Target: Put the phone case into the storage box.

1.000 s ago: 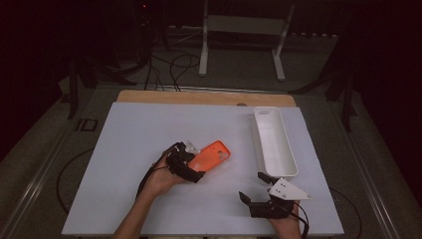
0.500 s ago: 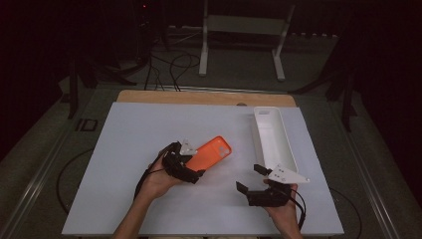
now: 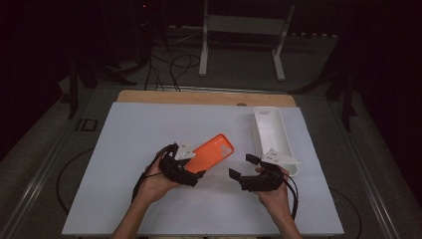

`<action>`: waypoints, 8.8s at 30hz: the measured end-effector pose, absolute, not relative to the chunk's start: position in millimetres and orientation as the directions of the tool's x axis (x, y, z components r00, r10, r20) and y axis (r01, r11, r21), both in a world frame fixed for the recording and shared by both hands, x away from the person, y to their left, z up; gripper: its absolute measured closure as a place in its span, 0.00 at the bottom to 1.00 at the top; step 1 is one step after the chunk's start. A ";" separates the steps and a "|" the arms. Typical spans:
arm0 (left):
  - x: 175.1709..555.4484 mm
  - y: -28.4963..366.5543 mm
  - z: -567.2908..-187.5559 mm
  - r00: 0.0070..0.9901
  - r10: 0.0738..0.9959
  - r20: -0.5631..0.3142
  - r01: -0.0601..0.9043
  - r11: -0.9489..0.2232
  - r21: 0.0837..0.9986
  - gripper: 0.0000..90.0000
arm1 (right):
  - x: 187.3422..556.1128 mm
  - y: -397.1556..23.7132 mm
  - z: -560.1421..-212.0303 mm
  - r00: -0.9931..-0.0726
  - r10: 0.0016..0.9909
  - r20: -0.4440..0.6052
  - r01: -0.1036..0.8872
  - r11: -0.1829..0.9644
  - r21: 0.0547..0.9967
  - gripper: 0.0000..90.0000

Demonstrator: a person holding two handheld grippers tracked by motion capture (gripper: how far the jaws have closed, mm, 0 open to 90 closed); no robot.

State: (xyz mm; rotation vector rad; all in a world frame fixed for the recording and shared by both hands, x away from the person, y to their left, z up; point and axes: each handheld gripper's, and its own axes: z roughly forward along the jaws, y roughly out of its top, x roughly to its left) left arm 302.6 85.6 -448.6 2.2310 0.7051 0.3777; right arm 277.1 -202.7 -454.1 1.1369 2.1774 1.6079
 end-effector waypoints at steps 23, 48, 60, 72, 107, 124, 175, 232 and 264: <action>281.4 82.4 -434.7 0.853 0.516 0.077 0.241 -0.521 0.819 0.18 | 303.9 -174.7 -443.6 -0.653 0.633 0.417 0.562 0.035 0.826 0.34; 279.6 67.6 -446.8 0.843 0.523 0.127 0.226 -0.558 0.799 0.18 | 298.2 -168.2 -428.5 -0.641 0.589 0.492 0.611 0.004 0.792 0.92; 282.4 70.6 -446.3 0.843 0.530 0.091 0.252 -0.539 0.804 0.14 | 295.6 -168.4 -423.8 -0.643 0.627 0.440 0.573 0.012 0.820 0.93; 289.4 82.4 -441.6 0.849 0.528 0.002 0.303 -0.489 0.818 0.11 | 294.9 -168.4 -420.4 -0.674 0.628 0.389 0.543 0.064 0.838 0.94; 299.2 98.4 -449.4 0.919 0.289 -0.269 0.369 -0.388 0.844 0.59 | 287.6 -166.7 -398.1 -0.834 0.451 0.318 0.421 0.148 0.895 0.93; 298.2 103.1 -451.5 0.930 0.175 -0.324 0.366 -0.362 0.857 0.89 | 291.9 -172.9 -399.2 -0.875 0.363 0.322 0.402 0.171 0.900 0.91; 275.6 104.9 -438.1 0.763 0.646 -0.001 0.289 -0.340 0.895 0.89 | 284.6 -158.0 -396.7 -0.721 0.670 0.176 0.398 0.193 0.897 0.13; 259.9 71.3 -465.4 0.726 0.688 0.009 0.322 -0.351 0.879 0.84 | 293.7 -111.4 -382.6 -0.620 0.755 0.214 0.425 0.093 0.901 0.19; 269.2 108.2 -459.6 0.630 0.771 -0.090 0.407 -0.229 0.884 0.01 | 295.0 -108.5 -383.6 -0.626 0.757 0.187 0.414 0.118 0.903 0.19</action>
